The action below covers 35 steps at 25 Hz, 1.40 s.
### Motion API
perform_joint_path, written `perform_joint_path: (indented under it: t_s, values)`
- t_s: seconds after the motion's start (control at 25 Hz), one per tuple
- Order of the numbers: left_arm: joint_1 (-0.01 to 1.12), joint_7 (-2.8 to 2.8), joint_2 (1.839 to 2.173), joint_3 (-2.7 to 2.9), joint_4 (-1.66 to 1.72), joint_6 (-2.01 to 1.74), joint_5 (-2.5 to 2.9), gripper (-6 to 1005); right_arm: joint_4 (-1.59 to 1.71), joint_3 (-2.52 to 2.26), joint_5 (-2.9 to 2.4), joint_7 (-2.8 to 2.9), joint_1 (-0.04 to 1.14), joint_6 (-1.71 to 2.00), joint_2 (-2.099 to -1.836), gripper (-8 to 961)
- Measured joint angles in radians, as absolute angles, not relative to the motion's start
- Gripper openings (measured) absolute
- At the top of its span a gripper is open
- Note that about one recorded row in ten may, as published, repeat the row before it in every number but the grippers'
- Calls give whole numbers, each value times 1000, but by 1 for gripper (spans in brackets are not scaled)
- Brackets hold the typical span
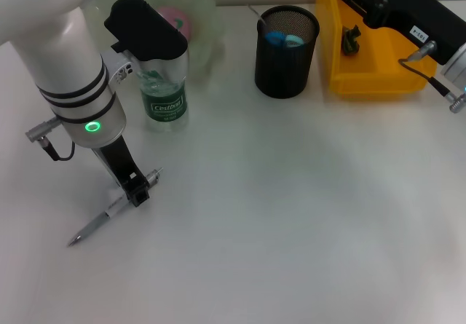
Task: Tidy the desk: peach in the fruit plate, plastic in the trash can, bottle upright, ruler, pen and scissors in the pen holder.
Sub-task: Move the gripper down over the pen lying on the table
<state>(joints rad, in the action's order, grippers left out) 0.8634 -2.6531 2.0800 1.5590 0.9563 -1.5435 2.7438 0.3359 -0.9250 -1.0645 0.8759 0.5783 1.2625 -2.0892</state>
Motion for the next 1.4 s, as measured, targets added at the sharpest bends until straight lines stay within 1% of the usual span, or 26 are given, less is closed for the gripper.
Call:
perform_joint_path:
  t_s: [0.08,0.52,1.4]
  values:
    - [865,-2653,2080,1555,954,-1543,2740,441,336,-925,-1064,876,579,1262,-2089,603]
    - [865,-2653,2080,1557,944,-1537,2738,496,336,-925,-1065,875,582,1261,-2089,604]
    - [868,-2655,2080,1559,919,-1522,2747,497,336,-925,-1065,874,581,1261,-2089,604]
